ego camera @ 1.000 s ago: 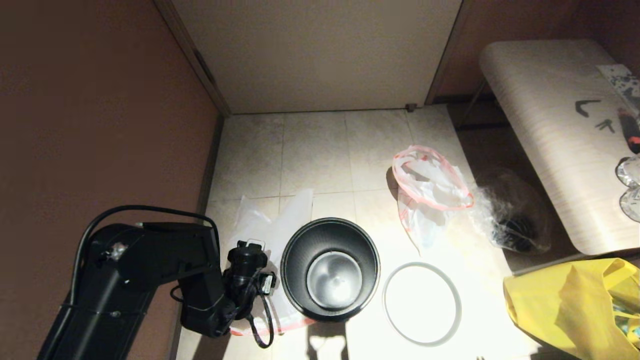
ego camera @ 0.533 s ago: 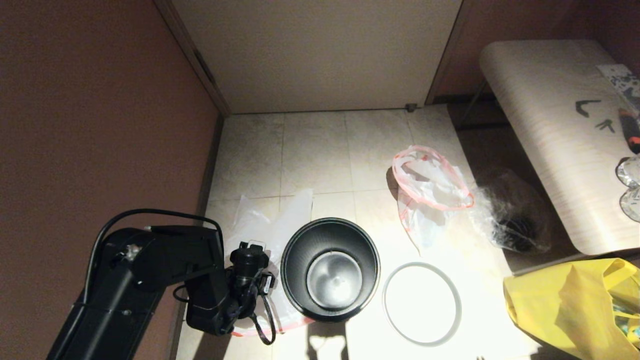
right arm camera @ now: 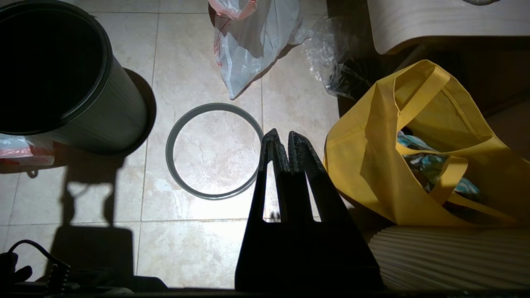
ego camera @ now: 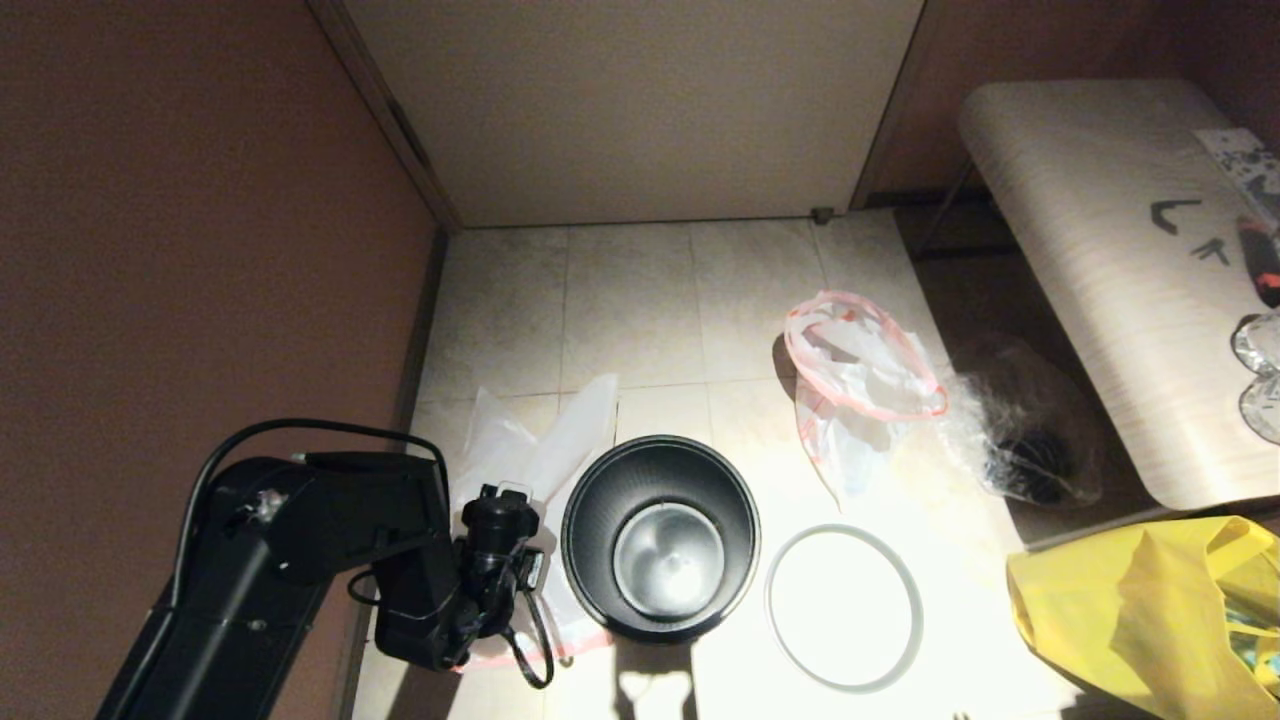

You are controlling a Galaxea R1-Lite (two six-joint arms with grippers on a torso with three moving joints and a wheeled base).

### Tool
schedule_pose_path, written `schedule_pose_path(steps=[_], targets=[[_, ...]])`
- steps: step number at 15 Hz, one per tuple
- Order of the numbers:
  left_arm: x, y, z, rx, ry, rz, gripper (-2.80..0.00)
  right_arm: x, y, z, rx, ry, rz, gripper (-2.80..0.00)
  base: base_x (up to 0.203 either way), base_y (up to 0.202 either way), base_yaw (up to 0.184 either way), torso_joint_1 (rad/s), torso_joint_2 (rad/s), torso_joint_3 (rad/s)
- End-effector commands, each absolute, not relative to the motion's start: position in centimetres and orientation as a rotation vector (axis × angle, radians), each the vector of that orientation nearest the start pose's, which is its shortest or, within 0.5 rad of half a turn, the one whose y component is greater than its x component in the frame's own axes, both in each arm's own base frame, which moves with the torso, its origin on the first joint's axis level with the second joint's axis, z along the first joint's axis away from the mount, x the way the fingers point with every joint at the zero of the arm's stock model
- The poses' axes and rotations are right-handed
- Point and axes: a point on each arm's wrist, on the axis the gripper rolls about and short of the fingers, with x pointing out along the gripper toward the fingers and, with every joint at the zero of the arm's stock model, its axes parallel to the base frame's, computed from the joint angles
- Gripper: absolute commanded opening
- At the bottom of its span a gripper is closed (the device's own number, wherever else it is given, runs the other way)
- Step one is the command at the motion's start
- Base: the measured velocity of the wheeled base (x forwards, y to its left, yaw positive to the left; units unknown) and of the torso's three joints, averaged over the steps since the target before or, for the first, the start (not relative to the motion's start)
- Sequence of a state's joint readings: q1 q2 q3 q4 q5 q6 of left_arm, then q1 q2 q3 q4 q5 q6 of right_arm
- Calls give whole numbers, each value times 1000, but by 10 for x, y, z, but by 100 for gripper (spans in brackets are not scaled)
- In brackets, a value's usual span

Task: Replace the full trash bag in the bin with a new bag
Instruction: Pick up a new trash bag

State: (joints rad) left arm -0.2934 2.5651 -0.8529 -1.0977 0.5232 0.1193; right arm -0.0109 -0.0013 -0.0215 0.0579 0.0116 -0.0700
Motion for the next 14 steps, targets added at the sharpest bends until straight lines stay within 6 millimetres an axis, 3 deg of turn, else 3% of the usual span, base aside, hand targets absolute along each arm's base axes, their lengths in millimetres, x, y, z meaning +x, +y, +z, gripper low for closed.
schedule_pose_path(steps=[1,4,9,14], targets=[[368,-99,-75,361,577,198,-280,-25,1,75,-70,37,3,-280,0,0,0,0,0,0],[335,-94,-62,399,643,193,-280,-25,1,75,-70,37,3,-280,0,0,0,0,0,0],[269,-76,-11,429,690,218,-280,-25,1,75,-70,37,3,-280,0,0,0,0,0,0],[201,-70,35,408,628,204,-280,-25,1,75,-70,37,3,-280,0,0,0,0,0,0]])
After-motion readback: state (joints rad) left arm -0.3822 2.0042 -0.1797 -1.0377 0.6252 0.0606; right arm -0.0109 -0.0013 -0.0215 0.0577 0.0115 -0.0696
